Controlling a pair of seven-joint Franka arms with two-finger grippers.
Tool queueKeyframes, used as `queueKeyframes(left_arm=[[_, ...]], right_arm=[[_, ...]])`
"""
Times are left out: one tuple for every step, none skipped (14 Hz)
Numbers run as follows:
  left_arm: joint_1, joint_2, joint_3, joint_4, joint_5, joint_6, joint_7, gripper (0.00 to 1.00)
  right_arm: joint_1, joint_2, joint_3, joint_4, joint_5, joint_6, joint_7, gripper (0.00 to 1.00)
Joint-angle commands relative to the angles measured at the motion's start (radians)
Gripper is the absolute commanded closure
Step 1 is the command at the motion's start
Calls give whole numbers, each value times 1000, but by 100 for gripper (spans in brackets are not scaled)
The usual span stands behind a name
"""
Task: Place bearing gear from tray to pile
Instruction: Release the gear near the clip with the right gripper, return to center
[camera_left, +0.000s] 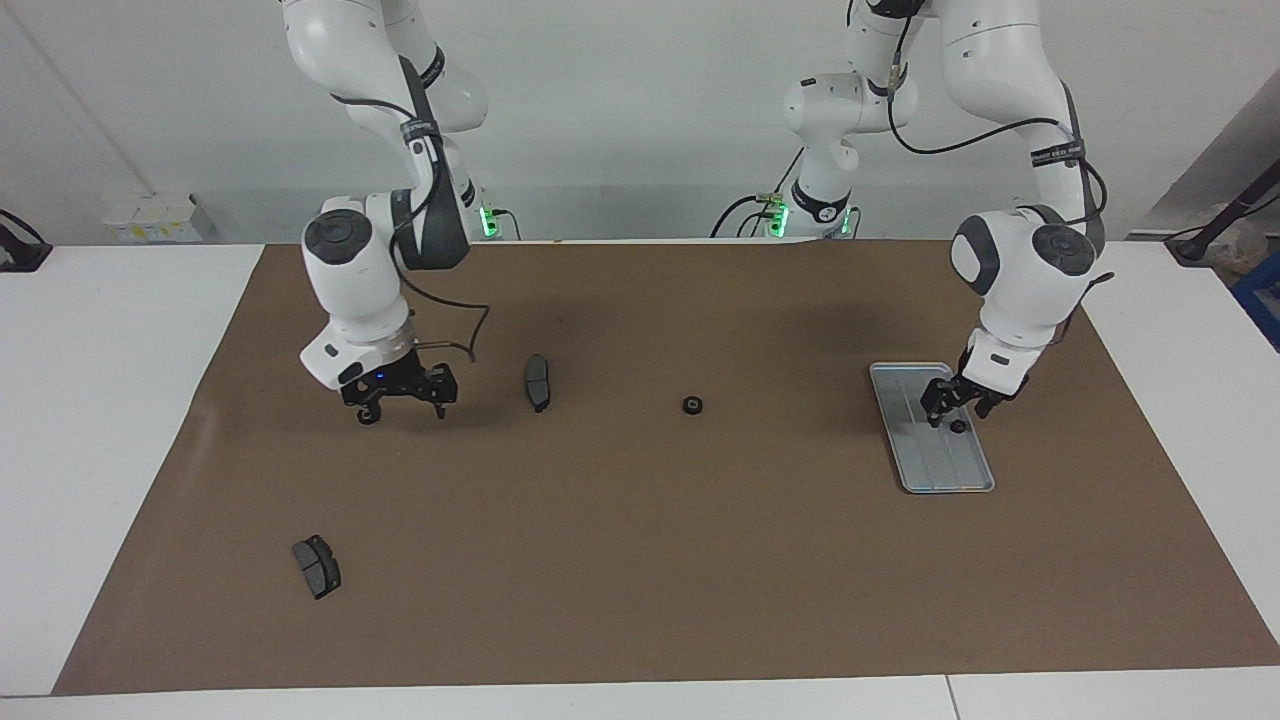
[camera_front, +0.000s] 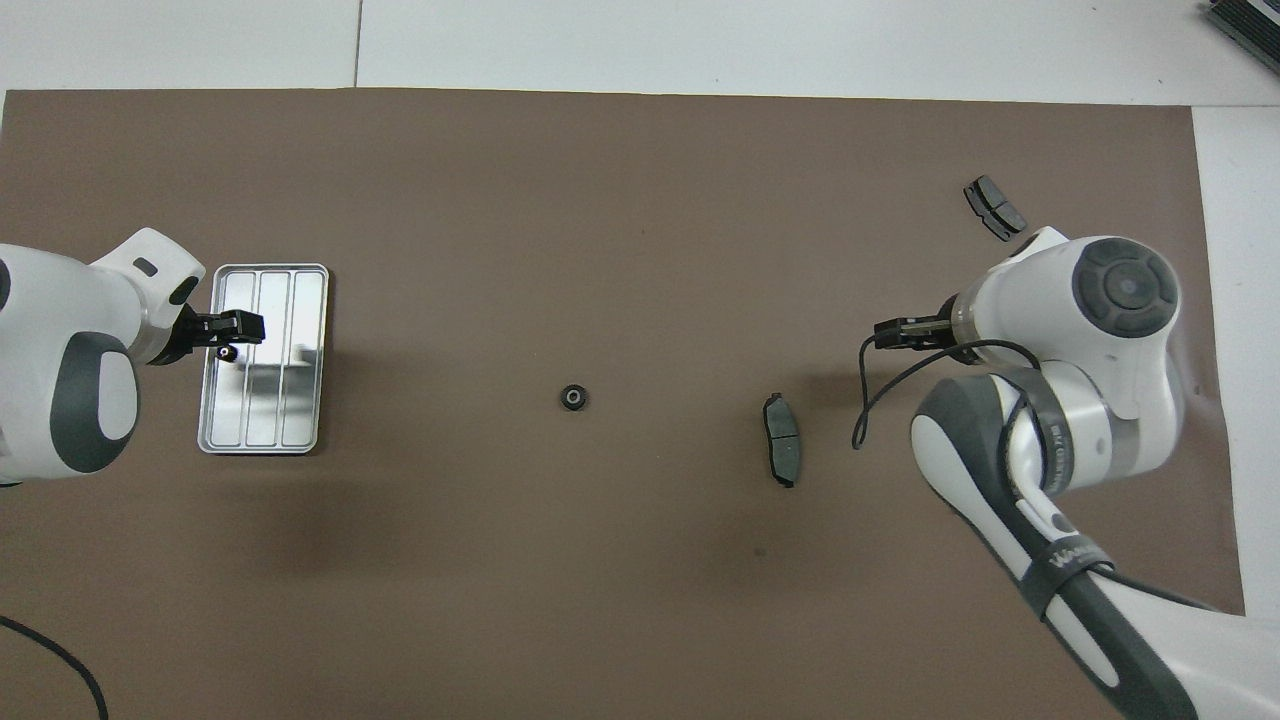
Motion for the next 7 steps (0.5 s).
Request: queueKeyframes(left_arm=[[34,-26,-14,-70,16,71,32,26],[37,-21,-14,-90,16,108,32,27],[37,-18,-14,-101,16,122,31,29],[37,-17,-14,-103,16,125,29,32],[37,-17,-14,-101,16,130,25,34],[37,-15,-14,-101,16,134,22,36],[37,-14,-14,-101,16,140,22,39]], right_arm=[[111,62,-1,97,51,-18,166,0],[146,86,-1,125,65,-17,208,0],[177,98,-1,151,68,-17,263,0],[214,119,-1,177,68,-17,315,0],[238,139,-1,204,70,-15,355,0],[269,167,-1,237,68,-12,395,0],[307,210,-1,296,68,-20,430,0]])
